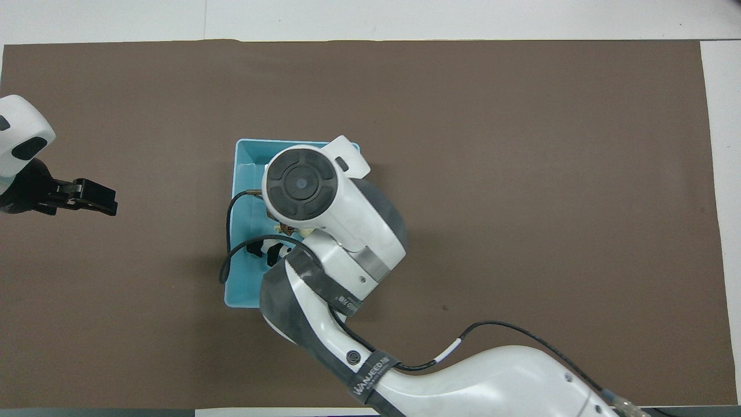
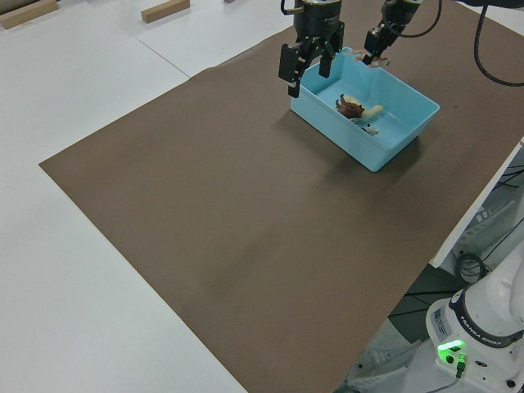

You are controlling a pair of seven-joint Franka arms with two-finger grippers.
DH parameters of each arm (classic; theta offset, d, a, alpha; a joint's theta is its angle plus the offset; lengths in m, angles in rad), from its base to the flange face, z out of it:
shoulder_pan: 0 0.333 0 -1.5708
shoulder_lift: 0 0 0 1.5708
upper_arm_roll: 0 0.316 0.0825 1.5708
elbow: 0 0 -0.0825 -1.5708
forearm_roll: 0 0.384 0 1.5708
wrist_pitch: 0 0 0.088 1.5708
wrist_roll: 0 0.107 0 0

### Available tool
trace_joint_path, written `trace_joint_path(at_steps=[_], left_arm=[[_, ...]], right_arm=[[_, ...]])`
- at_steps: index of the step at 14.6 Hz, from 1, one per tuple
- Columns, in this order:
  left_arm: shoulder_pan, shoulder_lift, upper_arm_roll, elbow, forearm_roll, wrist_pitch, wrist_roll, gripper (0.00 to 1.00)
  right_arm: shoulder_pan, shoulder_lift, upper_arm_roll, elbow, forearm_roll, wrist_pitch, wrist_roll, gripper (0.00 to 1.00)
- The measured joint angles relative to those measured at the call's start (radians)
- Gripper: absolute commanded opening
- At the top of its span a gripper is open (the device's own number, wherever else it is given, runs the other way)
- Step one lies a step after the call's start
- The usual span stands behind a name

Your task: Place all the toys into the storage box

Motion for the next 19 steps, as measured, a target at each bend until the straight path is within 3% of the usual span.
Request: trace_joint_path(at_steps=[1,5,9,13,16,19], left_arm=[[0.0,0.0,0.0,0.002,0.0,0.0,0.0,1.0],[0.0,-0.001,0.0,0.007,0.0,0.001,0.0,1.0],[0.0,-0.002,0.0,0.008,0.0,0.002,0.0,1.0],[0.008,-0.002,0.006,0.012,0.0,0.004,0.002,1.0],[0.007,-0.002,-0.002,0.017,0.0,0.01,0.004,1.0],[0.007,-0.002,-0.005,0.032,0.0,0.024,0.004,1.0]], right_arm=[[0.026,0.034,-0.001,0.003,-0.003,0.034,0.024,0.99],[0.049,0.062,-0.005,0.007,-0.007,0.04,0.083,1.0],[0.031,0.045,-0.026,0.04,-0.008,-0.042,0.091,1.0],[-0.128,-0.078,-0.037,0.061,-0.008,-0.143,0.025,1.0],[-0.279,-0.183,-0.037,0.061,-0.008,-0.241,-0.184,1.0],[-0.42,-0.223,-0.04,0.058,-0.01,-0.272,-0.419,1.0]])
